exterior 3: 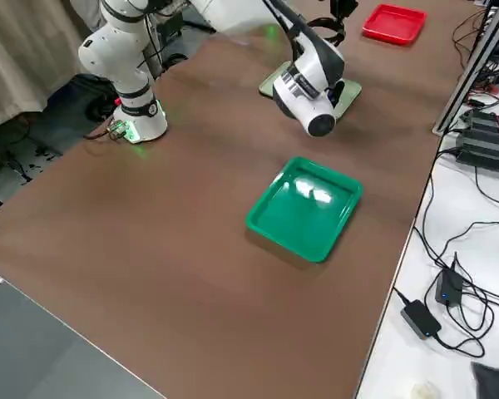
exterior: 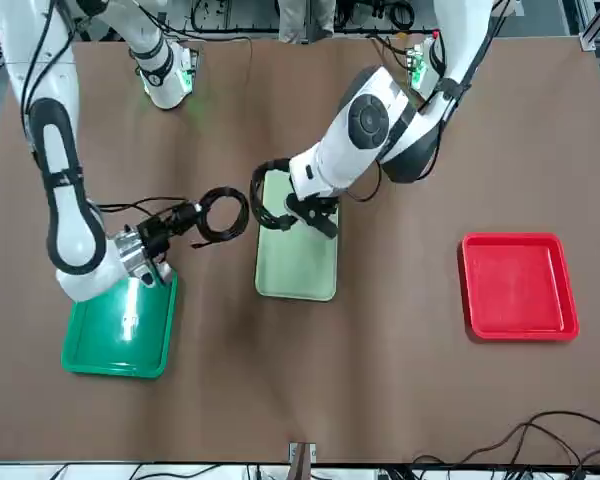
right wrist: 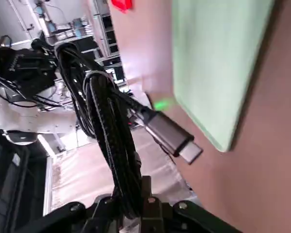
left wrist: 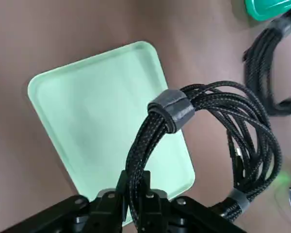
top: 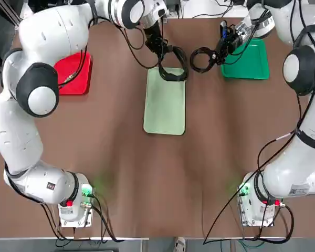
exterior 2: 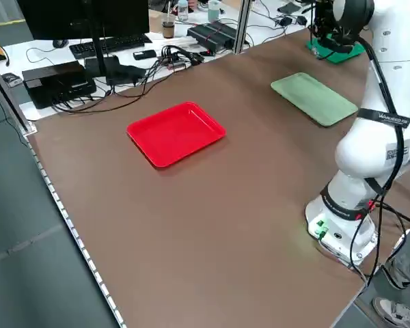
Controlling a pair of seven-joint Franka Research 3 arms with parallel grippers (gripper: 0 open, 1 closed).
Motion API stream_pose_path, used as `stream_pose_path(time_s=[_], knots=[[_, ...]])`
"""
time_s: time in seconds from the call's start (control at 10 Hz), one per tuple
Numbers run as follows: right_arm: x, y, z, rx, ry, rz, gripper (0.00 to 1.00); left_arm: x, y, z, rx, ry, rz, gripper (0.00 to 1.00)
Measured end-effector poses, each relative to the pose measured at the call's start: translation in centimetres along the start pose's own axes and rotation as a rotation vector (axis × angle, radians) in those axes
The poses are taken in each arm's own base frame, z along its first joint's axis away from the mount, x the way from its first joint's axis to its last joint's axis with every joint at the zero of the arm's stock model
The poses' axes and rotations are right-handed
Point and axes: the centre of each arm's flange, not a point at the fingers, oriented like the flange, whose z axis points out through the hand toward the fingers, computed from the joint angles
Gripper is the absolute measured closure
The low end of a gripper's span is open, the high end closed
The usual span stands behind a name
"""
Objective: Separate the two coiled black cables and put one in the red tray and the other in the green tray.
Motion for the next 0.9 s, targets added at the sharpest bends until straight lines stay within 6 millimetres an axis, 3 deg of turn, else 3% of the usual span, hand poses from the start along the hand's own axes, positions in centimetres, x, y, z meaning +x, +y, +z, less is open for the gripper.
stream_pose_path(time_s=[0.2, 0.3, 0.6, 0.9], knots=[[-1.2, 0.9, -3.5, -0.105, 0.001, 0.014, 0.85, 0.3, -2.9, -0.8, 0.024, -0.029, -0.028, 0.88], [-1.6, 1.3, -5.4, -0.190, 0.009, 0.021, 0.85, 0.7, -5.6, -1.5, 0.045, -0.030, -0.061, 0.88], [-2.3, 2.2, -11.1, -0.387, 0.071, 0.030, 0.85, 1.5, -15.6, -4.1, 0.122, -0.006, -0.191, 0.88], [-3.1, 7.1, -17.6, -0.485, 0.176, 0.014, 0.85, 0.3, -27.5, -4.7, 0.197, -0.022, -0.335, 0.88]])
